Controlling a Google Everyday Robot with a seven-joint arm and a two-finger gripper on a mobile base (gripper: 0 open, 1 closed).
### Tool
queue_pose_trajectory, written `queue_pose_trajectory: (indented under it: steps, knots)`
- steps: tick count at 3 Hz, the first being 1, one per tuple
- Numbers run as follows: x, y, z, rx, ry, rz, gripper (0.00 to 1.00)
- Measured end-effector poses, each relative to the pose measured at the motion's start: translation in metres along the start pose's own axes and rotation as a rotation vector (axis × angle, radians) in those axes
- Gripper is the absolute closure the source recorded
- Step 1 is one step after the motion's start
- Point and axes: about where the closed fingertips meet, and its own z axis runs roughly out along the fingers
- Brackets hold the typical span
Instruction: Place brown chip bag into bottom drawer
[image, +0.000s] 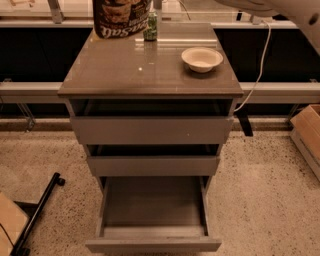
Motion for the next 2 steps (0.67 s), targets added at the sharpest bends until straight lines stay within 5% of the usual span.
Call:
queue_pose_trajectory:
  steps: [1, 2]
  knots:
    - [0.015, 0.008, 0.013, -0.047, 0.037, 0.008, 1.00]
    - [0.037, 0.041, 0.002, -0.103, 0.112, 0.067, 1.00]
